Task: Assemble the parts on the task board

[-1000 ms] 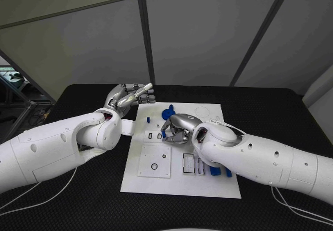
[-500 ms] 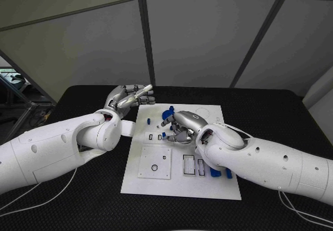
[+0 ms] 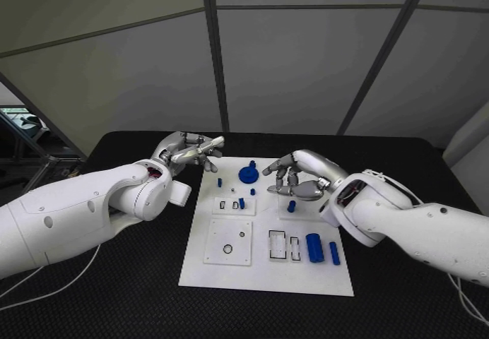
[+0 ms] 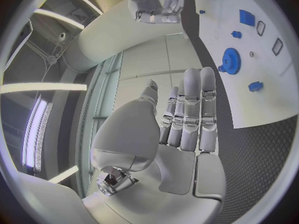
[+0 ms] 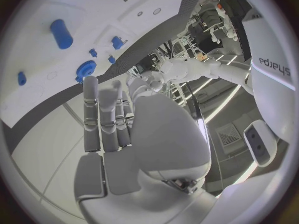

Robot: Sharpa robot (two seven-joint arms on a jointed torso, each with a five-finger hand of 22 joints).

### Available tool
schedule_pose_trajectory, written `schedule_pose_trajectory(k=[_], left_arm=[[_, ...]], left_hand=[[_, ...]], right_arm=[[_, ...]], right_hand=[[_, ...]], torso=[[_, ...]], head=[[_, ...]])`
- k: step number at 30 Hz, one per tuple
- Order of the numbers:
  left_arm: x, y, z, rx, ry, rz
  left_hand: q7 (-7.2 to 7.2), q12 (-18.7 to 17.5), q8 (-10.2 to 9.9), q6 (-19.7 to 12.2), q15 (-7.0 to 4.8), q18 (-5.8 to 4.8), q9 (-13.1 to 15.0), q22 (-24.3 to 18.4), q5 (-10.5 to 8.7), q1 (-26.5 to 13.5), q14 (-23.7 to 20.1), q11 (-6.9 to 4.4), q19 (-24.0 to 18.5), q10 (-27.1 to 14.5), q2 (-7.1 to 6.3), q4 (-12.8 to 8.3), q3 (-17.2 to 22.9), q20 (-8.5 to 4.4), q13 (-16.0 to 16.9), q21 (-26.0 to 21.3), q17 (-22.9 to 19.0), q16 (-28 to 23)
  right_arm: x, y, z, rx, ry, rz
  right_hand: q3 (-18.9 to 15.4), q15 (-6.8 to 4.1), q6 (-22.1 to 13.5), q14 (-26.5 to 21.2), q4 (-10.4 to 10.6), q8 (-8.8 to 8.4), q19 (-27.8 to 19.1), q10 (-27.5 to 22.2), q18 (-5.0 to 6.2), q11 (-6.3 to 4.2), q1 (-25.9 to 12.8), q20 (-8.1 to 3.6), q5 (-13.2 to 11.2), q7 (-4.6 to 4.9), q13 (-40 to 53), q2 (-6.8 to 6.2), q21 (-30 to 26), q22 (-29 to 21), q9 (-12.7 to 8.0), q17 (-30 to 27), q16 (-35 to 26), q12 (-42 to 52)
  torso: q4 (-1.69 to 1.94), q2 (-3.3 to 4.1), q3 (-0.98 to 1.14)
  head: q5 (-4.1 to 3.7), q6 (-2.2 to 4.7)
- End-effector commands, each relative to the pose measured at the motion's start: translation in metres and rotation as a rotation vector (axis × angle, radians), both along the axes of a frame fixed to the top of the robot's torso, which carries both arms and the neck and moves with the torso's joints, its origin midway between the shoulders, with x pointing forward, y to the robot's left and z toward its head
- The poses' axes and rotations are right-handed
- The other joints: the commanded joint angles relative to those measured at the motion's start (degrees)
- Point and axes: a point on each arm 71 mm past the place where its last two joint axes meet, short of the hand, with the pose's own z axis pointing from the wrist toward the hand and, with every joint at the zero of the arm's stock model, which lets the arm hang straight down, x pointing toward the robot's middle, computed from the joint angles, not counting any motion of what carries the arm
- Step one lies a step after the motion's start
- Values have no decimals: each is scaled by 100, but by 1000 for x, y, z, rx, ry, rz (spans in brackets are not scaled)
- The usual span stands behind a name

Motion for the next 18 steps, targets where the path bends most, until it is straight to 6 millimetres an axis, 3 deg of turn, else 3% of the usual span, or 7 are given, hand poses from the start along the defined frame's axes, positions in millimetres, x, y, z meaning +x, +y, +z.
schedule_pose_trajectory(k=[1, 3, 5, 8, 10, 14, 18], left_arm=[[-2, -9, -9, 275, 119, -158], [-1, -11, -10, 361, 154, -193], [1, -14, -11, 449, 201, -224], [5, -18, -9, 597, 243, -265], [8, -23, -8, 680, 254, -292], [15, -35, -6, 791, 267, -328], [19, -44, -9, 864, 270, -344]], left_hand=[[-77, 484, 172, 2, -76, -10, 73, 477, 0, 37, 54, -62, 146, -4, 54, 23, -62, -72, 349, 543, 1246, 1269], [-127, 1022, 367, 16, -110, -110, 179, 1534, 38, 23, 208, -169, 477, -70, 11, 51, -143, -142, 744, 1417, 2242, 2189], [-222, 1745, 608, 2, -205, -272, 333, 2695, 59, -75, 468, -240, 919, -130, 123, 197, -191, -185, 1267, 2312, 3218, 3007], [-230, 2379, 807, -176, -233, -474, 495, 4030, -7, -261, 726, -248, 1524, -400, 313, 456, -228, -271, 1753, 3219, 3968, 3564], [-225, 2819, 1042, -351, -252, -489, 680, 4111, 0, -239, 782, -264, 1602, -684, 376, 577, -242, -285, 2093, 3256, 4129, 3676], [-215, 2897, 1148, -477, -233, -356, 770, 3367, -10, -203, 781, -235, 1353, -848, 396, 623, -241, -274, 2164, 2736, 4135, 3677], [-225, 2998, 1243, -494, -236, -377, 838, 3467, -11, -231, 771, -241, 1402, -848, 400, 682, -266, -267, 2224, 2767, 4113, 3658]], right_arm=[[3, -15, 4, 178, 150, 20], [9, -29, 6, 228, 184, -11], [15, -42, 8, 272, 210, -41], [23, -58, 8, 316, 230, -83], [27, -66, 8, 333, 239, -104], [34, -75, 7, 349, 249, -132], [37, -78, 7, 358, 253, -146]], right_hand=[[143, 26, 134, -403, 56, 7, -162, 120, 66, 29, 61, 21, 43, -16, -616, -11, -448, -325, -13, -893, -1160, -745], [246, 106, 212, -710, 103, -7, -393, 219, 51, 72, 70, 79, 54, 8, -953, -31, -844, -547, -17, -1200, -1838, -1151], [334, 176, 278, -846, 140, -24, -509, 290, 35, 130, 67, 157, 68, 26, -1256, -60, -1151, -731, -19, -1487, -2404, -1515], [461, 251, 323, -727, 142, -101, -476, 501, 58, 183, 44, 252, 81, 57, -1749, -105, -1545, -995, -30, -1932, -3169, -2060], [531, 310, 357, -661, 117, -160, -441, 647, 65, 205, -7, 308, 81, 93, -2056, -110, -1818, -1179, -30, -2219, -3652, -2376], [606, 451, 350, -915, 58, -260, -466, 694, 57, 301, -60, 414, 81, 140, -2367, -126, -2265, -1479, -36, -2608, -4273, -2695], [662, 516, 346, -894, -22, -343, -321, 762, 82, 363, -139, 517, 80, 167, -2586, -114, -2849, -1912, -34, -2973, -4661, -2906]], torso=[[-31, -121, 22], [-34, -165, 34], [-36, -198, 43], [-48, -256, 59], [-51, -284, 68], [-45, -320, 76], [-50, -329, 85]], head=[[36, -31], [49, -51], [53, -75], [79, -124], [87, -156], [87, -197], [97, -230]])
